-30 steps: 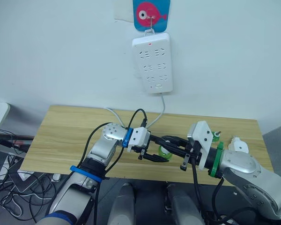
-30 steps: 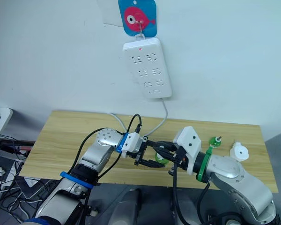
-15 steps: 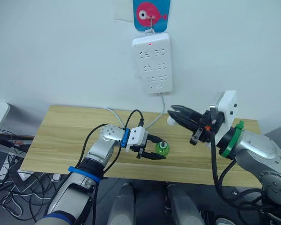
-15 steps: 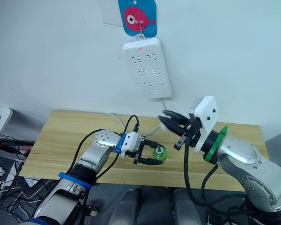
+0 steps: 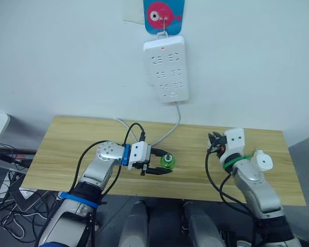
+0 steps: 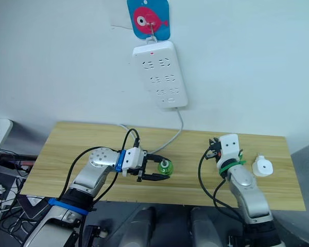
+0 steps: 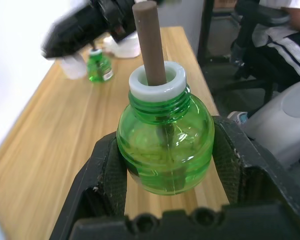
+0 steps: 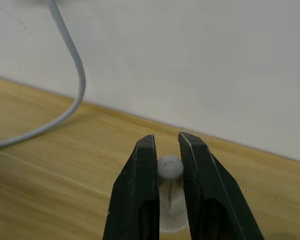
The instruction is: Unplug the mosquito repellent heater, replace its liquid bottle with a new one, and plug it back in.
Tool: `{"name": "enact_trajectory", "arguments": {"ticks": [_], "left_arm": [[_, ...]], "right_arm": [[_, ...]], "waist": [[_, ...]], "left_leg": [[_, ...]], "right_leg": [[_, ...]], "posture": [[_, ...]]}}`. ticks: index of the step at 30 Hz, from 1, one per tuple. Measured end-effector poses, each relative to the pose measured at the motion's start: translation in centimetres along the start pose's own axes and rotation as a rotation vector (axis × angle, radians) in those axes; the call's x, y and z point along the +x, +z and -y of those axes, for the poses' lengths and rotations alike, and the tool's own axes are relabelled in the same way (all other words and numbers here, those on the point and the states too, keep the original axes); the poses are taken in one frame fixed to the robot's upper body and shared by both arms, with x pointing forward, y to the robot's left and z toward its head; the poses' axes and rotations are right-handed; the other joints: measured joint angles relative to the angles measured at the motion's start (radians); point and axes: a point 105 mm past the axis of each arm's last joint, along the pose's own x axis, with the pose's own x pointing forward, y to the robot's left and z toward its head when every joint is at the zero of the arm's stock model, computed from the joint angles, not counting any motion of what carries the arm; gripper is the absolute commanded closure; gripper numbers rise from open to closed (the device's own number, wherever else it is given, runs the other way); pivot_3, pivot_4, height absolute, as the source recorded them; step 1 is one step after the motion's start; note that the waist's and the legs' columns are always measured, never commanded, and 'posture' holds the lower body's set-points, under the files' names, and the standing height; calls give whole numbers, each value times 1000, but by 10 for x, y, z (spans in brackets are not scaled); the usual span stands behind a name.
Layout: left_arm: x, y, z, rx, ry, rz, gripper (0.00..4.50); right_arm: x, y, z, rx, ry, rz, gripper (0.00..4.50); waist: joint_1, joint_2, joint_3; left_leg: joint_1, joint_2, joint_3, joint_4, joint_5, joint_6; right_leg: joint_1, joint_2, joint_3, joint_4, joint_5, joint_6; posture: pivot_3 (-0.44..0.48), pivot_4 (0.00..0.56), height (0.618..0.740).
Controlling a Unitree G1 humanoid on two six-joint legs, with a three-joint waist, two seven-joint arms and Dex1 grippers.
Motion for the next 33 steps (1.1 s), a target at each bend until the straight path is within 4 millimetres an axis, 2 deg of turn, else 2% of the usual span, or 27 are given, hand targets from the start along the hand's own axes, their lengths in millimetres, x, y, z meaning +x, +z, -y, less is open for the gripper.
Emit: {"name": "enact_trajectory", "arguments": {"ticks": [6, 12, 22, 23, 24, 29, 33], "left_arm": [[-8, 2, -8, 1, 59, -10, 2240], [-8, 7, -7, 20, 54, -9, 2240], [-9, 5, -7, 5, 53, -19, 2240], [-9, 5, -7, 5, 53, -19, 2240], [-9, 5, -7, 6, 53, -19, 2240], [-8, 7, -7, 10, 51, -15, 2240], [-6, 8, -7, 13, 50, -7, 2240]], "right_arm": [[8, -31, 9, -17, -55, -26, 4228], [18, -37, 19, -31, -98, -8, 4228], [15, -47, 23, -7, -127, -15, 4228], [14, -47, 23, -4, -128, -15, 3508], [14, -48, 22, -2, -127, -19, 3272], [8, -56, 21, 7, -125, -46, 1544], [-2, -52, 20, 1, -116, -39, 84]], "waist": [[2, 1, 2], [2, 4, 4], [3, 5, 5], [3, 5, 5], [2, 5, 5], [2, 6, 5], [3, 6, 5]], "left_leg": [[0, 0, 1, 0, 0, 0], [1, 0, 1, -1, 0, 0], [1, 0, 1, -1, 0, 0], [1, 0, 1, -1, 0, 0], [1, 0, 1, -1, 0, 0], [1, 0, 2, -2, 0, 0], [1, 0, 2, -2, 0, 0]], "right_leg": [[0, 0, 1, 0, 0, 0], [0, 0, 1, 0, 0, 0], [0, 0, 2, 0, 0, 0], [0, 0, 2, 0, 0, 0], [0, 0, 2, 0, 0, 0], [0, 0, 3, 0, -1, 0], [0, 0, 3, -1, -1, 0]], "posture": [[249, 345, 740], [254, 347, 740], [256, 344, 740], [254, 341, 740], [252, 339, 740], [243, 332, 740], [237, 324, 740]]}}
